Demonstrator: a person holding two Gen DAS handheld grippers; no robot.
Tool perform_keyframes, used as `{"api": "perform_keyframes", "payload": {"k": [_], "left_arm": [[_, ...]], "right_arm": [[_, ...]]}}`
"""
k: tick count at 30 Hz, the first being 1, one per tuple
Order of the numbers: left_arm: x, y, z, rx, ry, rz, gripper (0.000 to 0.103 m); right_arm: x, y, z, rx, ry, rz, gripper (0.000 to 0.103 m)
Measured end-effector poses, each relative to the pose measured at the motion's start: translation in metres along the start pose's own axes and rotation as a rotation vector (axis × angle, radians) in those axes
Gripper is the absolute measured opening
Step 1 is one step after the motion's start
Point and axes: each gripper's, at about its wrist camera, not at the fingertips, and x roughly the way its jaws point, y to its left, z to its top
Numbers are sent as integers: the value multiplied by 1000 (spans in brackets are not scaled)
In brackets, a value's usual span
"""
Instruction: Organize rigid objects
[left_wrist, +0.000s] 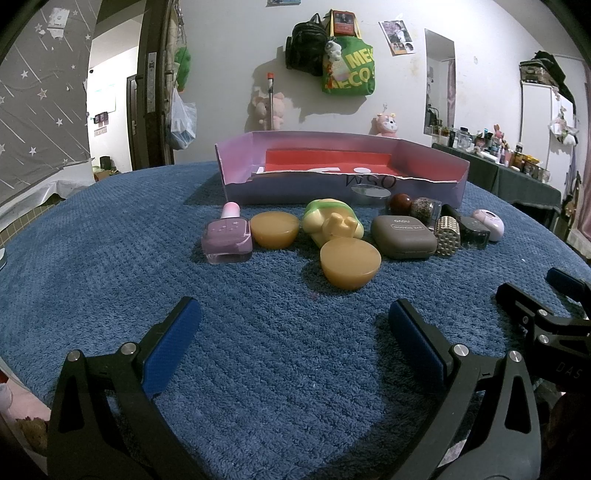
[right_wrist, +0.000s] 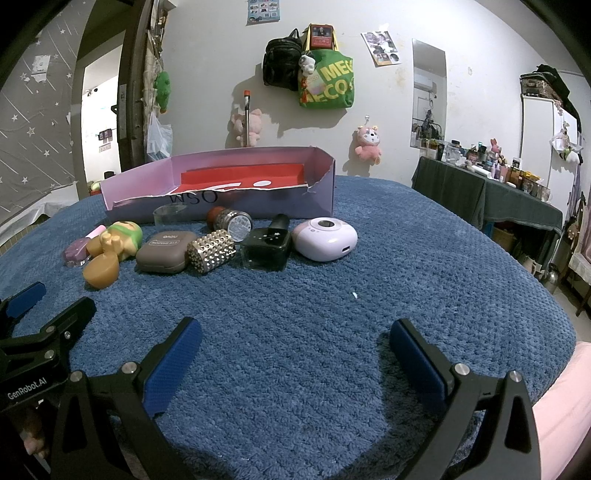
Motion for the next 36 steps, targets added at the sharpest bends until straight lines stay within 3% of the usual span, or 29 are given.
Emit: {"api": "perform_keyframes", "payload": {"k": [27, 36], "left_arm": [[5, 4, 9, 7, 35, -30, 103], [11, 17, 38, -6, 104, -47, 103]], "right_arm": [[-8, 1, -4, -3, 21, 13, 103], [3, 0, 25, 0, 14, 12, 103]]}}
